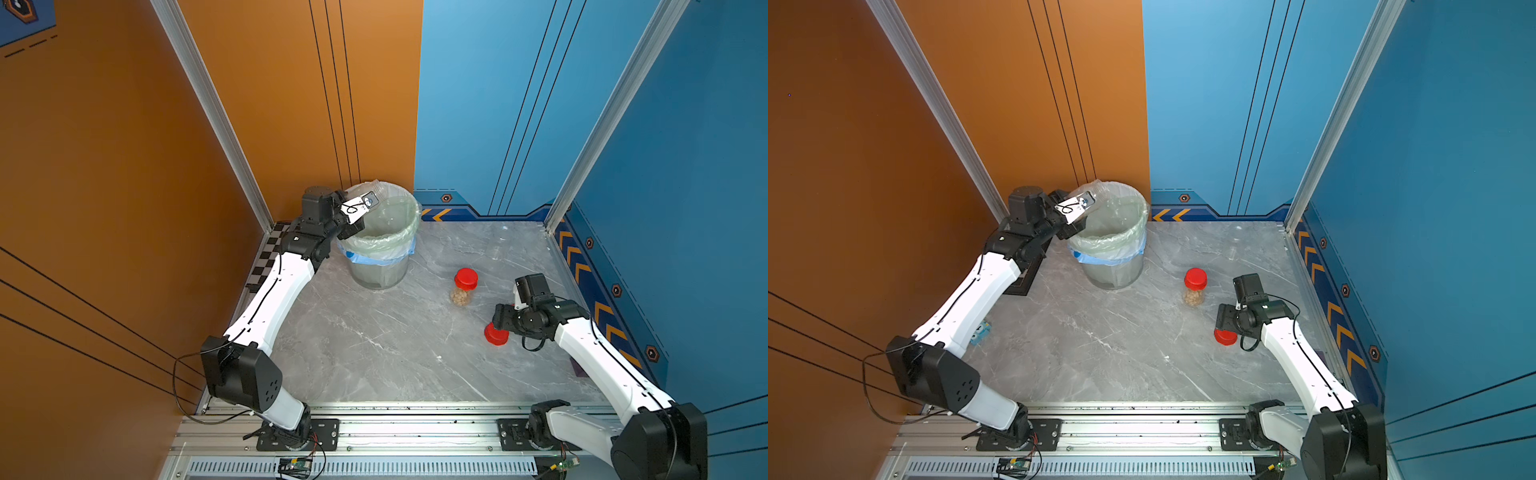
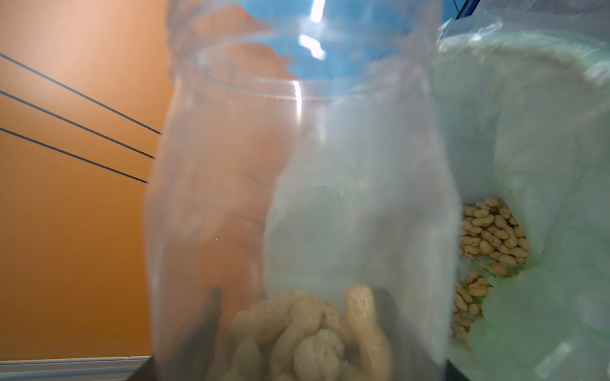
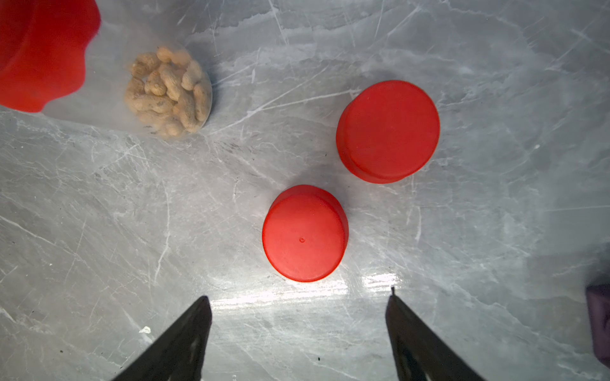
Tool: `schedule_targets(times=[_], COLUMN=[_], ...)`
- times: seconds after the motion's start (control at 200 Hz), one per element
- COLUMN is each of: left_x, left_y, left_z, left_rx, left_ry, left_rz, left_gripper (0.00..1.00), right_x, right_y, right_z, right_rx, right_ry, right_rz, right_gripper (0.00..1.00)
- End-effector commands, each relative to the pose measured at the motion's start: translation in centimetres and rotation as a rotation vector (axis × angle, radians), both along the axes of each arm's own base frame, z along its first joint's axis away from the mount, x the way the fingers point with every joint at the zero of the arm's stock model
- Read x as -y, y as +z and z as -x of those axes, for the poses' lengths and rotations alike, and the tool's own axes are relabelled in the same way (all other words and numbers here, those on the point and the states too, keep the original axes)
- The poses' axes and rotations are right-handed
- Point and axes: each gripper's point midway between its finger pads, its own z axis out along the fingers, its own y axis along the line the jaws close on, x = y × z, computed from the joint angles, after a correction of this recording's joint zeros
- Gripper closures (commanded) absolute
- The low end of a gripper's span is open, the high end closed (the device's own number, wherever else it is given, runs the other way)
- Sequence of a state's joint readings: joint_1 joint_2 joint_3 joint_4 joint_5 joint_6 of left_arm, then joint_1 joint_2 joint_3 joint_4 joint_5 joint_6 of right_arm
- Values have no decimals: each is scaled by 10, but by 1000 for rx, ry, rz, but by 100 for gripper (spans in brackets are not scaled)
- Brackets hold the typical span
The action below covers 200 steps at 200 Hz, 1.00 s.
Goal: Empty moldy peanuts from jars
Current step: Pour the moldy peanuts from the jar into the trash bin.
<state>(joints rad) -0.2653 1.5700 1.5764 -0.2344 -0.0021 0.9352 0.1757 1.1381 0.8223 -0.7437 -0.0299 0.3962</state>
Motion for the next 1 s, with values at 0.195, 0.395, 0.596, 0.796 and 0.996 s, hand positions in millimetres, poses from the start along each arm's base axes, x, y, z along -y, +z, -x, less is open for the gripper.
schedule_targets(times=[0.195, 0.395, 0.596, 0.796, 0.996], left_x=[-4, 2, 10, 22, 40], left_y=[-6, -16, -29, -40, -47], left_z=[-24, -39, -48, -53, -52], left_rx=[40, 43, -14, -26, -24], left_ry=[102, 90, 76, 76, 67], left_rz=[-313, -493, -559, -596, -673], left_gripper=[69, 69, 70, 70, 70], right_x=[-5, -5, -10, -15, -19], right_y=[-1, -6, -12, -16, -23], right_z=[-1, 0, 2, -1, -4], right_rx=[52, 76, 77, 79, 83], right_ry=[20, 12, 24, 29, 50], right_rz=[-27, -44, -73, -97, -117], right_gripper=[17, 17, 17, 17, 17])
